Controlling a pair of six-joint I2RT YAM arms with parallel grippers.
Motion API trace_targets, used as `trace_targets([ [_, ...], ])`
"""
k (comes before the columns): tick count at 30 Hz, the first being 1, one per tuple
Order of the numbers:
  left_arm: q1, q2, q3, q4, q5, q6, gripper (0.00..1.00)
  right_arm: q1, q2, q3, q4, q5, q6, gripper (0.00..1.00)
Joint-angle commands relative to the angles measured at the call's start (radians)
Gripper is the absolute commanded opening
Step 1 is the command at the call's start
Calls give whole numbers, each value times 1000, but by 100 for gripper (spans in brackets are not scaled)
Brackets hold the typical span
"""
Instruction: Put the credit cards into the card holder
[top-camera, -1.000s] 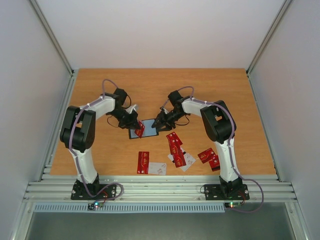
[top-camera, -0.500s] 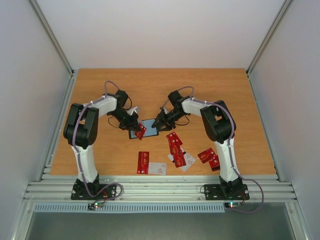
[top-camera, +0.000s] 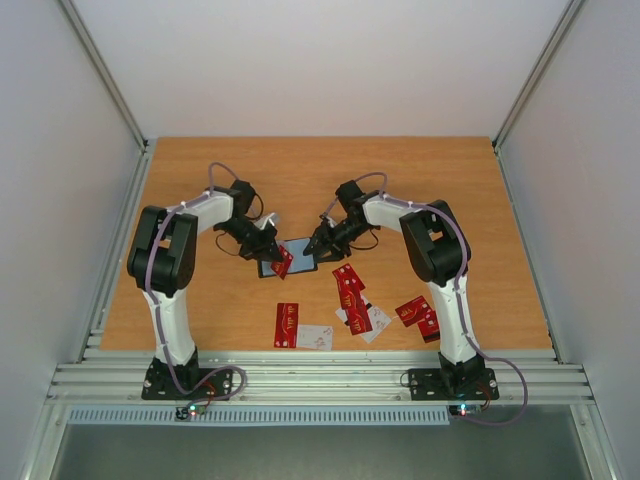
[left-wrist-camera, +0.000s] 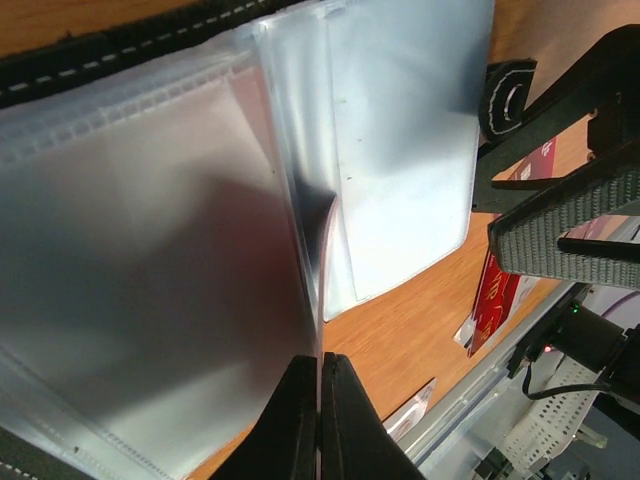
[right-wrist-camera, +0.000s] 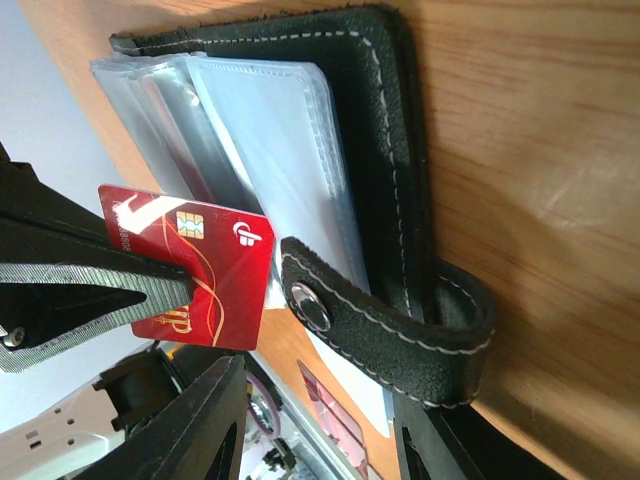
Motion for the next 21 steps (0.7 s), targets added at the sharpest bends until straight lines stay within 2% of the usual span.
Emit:
trace_targets([
  [1, -14, 41, -20, 136, 49, -10, 0, 4, 40, 25, -16, 27, -20, 42],
  [13, 9, -3, -97, 281, 158, -72, 0, 4, 51, 40, -47, 30, -36, 42],
  [21, 33, 3, -99, 257, 175, -30, 0, 4, 60, 50, -54, 29, -39, 42],
])
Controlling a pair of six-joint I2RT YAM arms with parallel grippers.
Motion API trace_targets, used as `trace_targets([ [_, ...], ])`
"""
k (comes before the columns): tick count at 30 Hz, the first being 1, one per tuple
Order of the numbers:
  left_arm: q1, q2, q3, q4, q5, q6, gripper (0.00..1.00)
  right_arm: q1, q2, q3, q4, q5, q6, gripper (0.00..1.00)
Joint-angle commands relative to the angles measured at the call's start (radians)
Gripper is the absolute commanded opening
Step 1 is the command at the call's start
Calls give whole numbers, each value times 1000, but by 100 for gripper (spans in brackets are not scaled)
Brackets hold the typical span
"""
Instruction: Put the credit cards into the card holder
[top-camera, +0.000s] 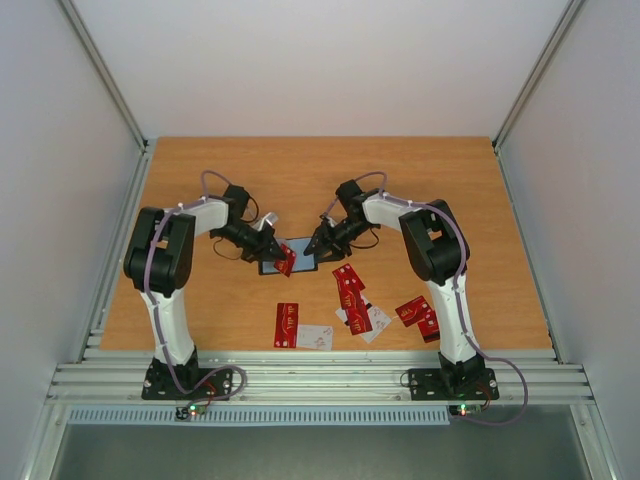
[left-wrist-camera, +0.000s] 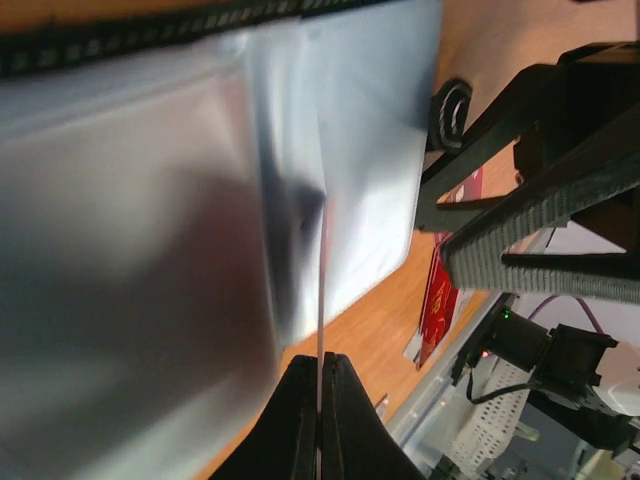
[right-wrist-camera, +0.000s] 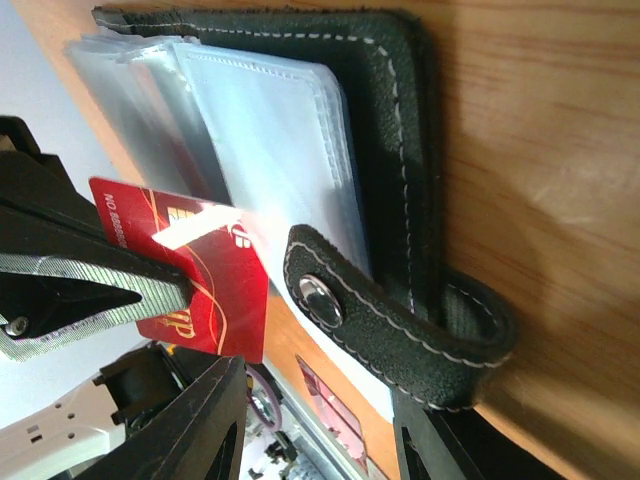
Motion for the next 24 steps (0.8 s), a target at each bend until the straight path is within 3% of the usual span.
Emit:
trace_targets([
  [1, -2, 14, -3, 115, 28, 30, 0, 8, 43, 22, -4, 32, -17, 42],
  [24, 1, 79, 24, 197, -32, -43, 0, 8, 55, 36, -30, 30, -34, 41],
])
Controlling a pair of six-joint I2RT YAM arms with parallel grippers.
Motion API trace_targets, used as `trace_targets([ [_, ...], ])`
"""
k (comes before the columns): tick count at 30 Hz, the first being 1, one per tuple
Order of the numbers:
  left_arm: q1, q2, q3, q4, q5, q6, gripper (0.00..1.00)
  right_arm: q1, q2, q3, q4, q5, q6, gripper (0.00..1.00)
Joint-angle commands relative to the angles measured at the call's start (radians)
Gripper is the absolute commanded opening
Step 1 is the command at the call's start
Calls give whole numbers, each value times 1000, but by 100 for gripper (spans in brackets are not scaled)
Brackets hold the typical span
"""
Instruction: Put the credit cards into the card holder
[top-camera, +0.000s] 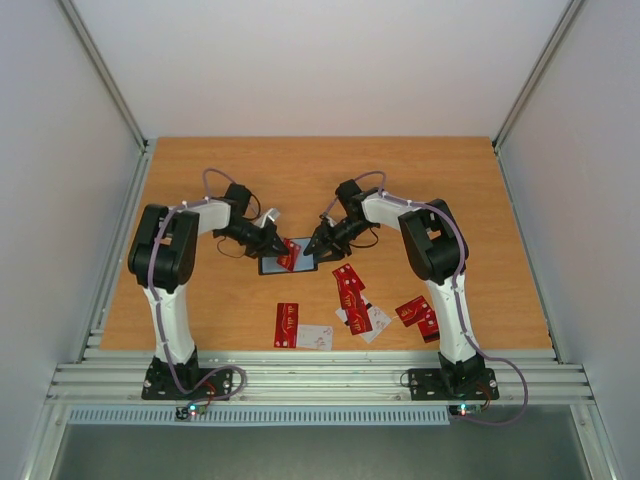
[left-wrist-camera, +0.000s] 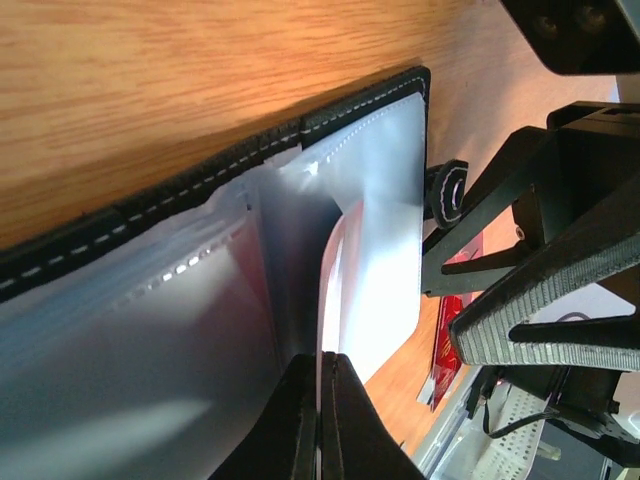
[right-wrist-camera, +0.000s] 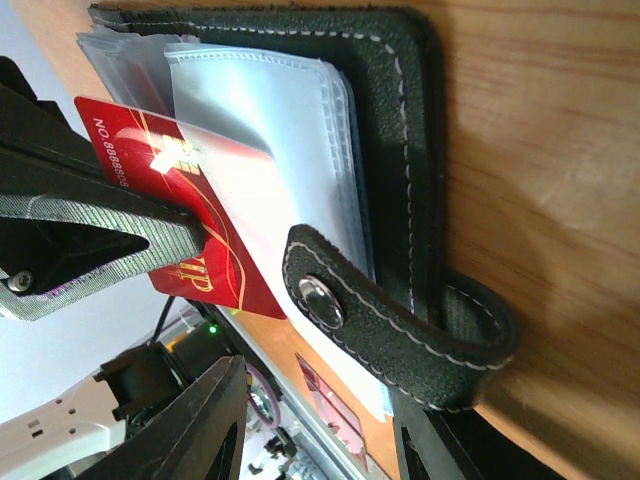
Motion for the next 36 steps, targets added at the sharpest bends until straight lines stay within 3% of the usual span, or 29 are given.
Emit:
trace_targets([
  [1, 2, 42, 24, 54, -37, -54, 0, 8, 43, 11, 2, 32, -20, 41],
  [8, 3, 51, 1, 135, -31, -188, 0, 8, 46, 20, -4, 31, -20, 41],
  [36, -25, 2, -155, 372, -97, -421, 2, 8, 70, 14, 13, 20, -7, 39],
])
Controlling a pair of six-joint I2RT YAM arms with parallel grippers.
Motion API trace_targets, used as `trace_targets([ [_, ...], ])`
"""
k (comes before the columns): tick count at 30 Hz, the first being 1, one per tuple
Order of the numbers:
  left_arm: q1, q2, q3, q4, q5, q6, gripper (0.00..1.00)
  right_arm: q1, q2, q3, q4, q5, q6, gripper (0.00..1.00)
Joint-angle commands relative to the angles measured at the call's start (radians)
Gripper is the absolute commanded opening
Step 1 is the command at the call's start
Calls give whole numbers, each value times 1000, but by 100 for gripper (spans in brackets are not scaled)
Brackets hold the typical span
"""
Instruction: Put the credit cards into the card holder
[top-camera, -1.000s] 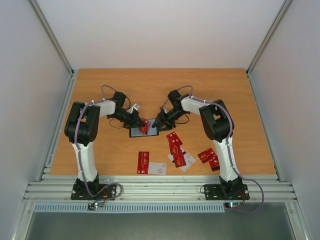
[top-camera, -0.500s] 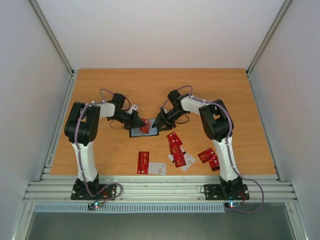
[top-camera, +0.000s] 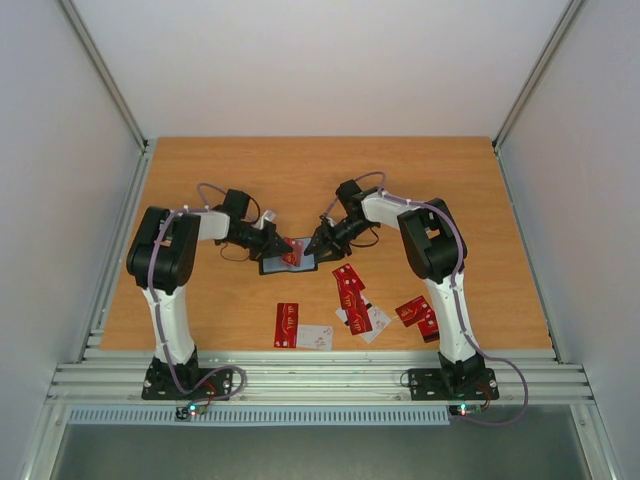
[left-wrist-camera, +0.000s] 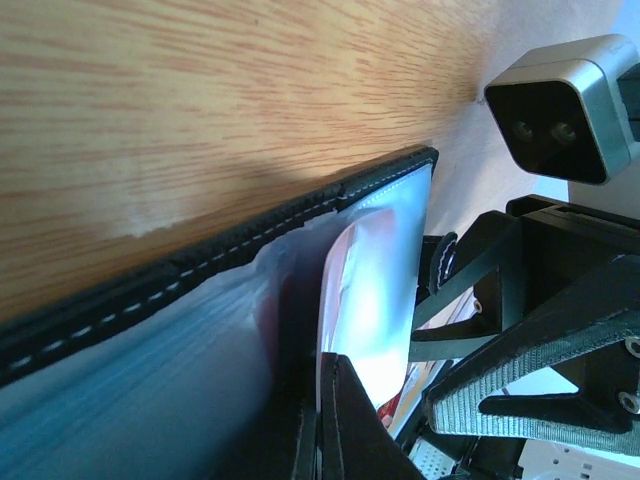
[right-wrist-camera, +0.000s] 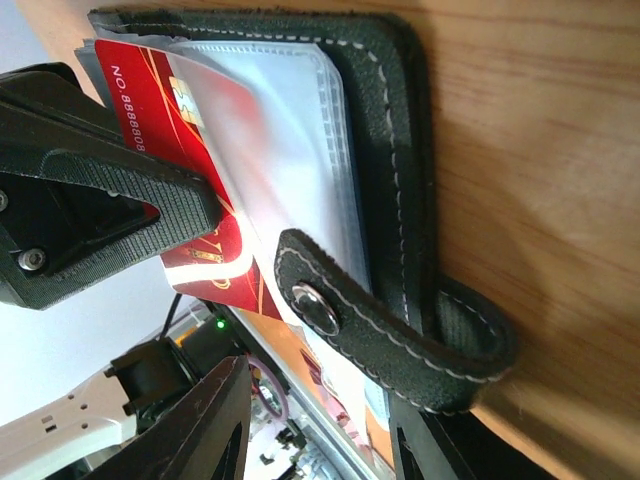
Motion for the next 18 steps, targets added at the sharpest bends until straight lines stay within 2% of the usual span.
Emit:
trace_targets([
  [1, -26, 0, -36, 61, -154, -62, 2, 13, 48, -12, 47, 42, 1, 39],
  [18, -69, -46, -79, 55, -213, -164, 15, 23, 4, -101, 123, 45, 55, 38],
])
